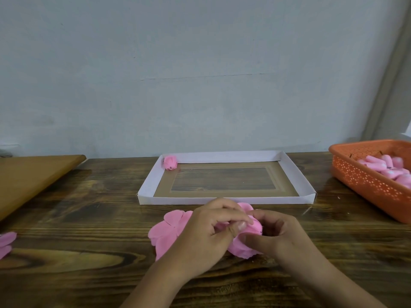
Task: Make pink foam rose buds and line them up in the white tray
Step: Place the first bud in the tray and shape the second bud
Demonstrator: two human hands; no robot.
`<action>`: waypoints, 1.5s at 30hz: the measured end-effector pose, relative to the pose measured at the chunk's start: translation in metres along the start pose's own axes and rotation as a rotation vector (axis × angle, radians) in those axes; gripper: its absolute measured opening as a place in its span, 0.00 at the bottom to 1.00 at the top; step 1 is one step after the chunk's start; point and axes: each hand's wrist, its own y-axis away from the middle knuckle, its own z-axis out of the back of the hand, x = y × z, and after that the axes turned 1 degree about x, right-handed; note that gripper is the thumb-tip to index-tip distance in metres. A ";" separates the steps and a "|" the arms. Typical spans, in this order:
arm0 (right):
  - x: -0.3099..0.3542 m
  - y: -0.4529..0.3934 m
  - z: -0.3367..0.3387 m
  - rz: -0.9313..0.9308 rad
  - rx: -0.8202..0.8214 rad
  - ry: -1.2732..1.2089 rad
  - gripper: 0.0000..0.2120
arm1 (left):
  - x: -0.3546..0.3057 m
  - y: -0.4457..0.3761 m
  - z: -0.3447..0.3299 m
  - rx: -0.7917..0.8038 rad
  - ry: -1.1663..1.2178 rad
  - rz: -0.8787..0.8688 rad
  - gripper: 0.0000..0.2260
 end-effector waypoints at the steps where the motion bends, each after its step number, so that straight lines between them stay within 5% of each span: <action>1: 0.000 0.000 0.000 -0.001 0.005 -0.013 0.09 | 0.000 0.000 0.000 0.003 0.002 -0.002 0.11; 25: -0.001 -0.002 0.001 -0.079 0.082 -0.123 0.10 | 0.003 -0.001 -0.003 -0.083 -0.014 -0.018 0.07; 35: -0.007 -0.004 0.006 -0.061 0.044 -0.163 0.11 | -0.002 0.002 -0.003 0.030 0.156 0.059 0.16; 45: -0.012 -0.006 0.006 -0.014 -0.027 -0.159 0.14 | 0.003 0.001 -0.006 -0.053 0.117 0.034 0.06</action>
